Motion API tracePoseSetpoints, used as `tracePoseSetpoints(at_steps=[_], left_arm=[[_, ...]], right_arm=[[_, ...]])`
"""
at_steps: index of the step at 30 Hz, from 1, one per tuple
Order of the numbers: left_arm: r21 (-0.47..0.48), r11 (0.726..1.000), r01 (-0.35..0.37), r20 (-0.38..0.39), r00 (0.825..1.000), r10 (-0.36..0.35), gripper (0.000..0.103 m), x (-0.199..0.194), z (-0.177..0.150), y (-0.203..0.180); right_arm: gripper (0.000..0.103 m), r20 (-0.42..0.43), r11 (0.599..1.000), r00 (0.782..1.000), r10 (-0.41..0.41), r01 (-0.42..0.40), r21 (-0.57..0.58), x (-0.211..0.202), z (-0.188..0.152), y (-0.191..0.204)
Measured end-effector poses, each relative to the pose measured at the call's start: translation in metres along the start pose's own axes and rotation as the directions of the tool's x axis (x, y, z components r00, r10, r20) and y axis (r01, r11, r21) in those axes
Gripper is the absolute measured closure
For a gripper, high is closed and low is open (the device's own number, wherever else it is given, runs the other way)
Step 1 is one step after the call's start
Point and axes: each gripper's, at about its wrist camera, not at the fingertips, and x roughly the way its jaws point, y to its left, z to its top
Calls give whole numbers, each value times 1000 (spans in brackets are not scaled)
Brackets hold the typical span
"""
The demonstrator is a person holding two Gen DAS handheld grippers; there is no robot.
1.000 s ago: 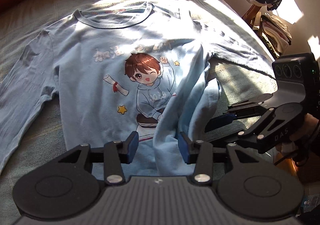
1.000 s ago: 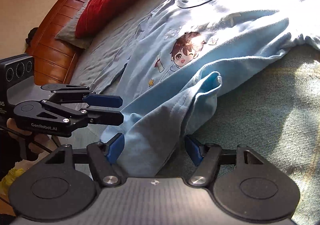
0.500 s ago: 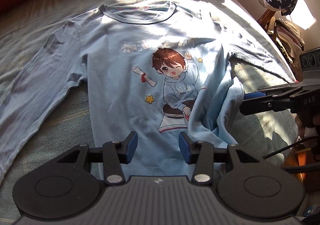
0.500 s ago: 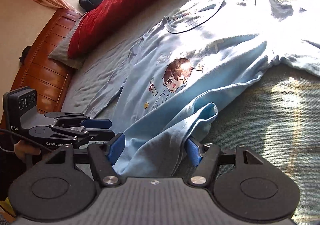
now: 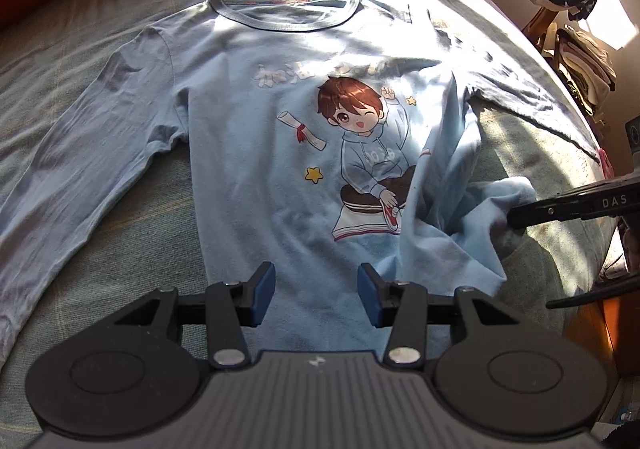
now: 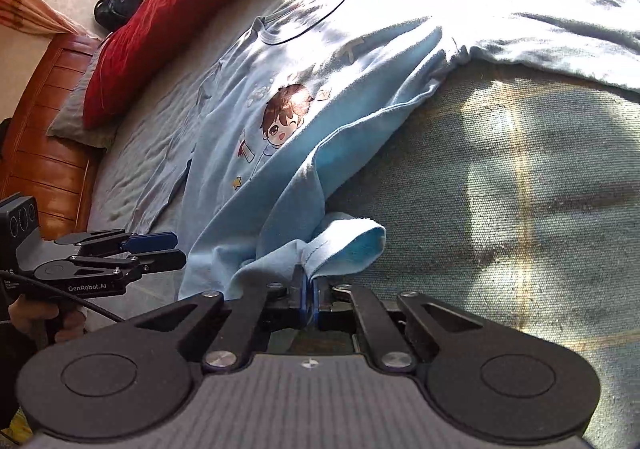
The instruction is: Fold clothes
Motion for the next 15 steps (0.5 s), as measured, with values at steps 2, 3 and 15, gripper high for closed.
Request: tracePoseSetpoints(at_steps=[2, 3, 15], left_arm=[[9, 1000, 2, -10, 1000, -2, 58, 0, -3, -1], [13, 1000, 3, -15, 1000, -2, 58, 1, -4, -2], [74, 997, 21, -71, 997, -15, 58, 3, -20, -14]], right_arm=[[100, -2, 999, 1000, -25, 25, 20, -14, -12, 0], [100, -2, 999, 999, -37, 37, 33, -21, -18, 0], [100, -62, 962, 976, -208, 216, 170, -72, -76, -7]])
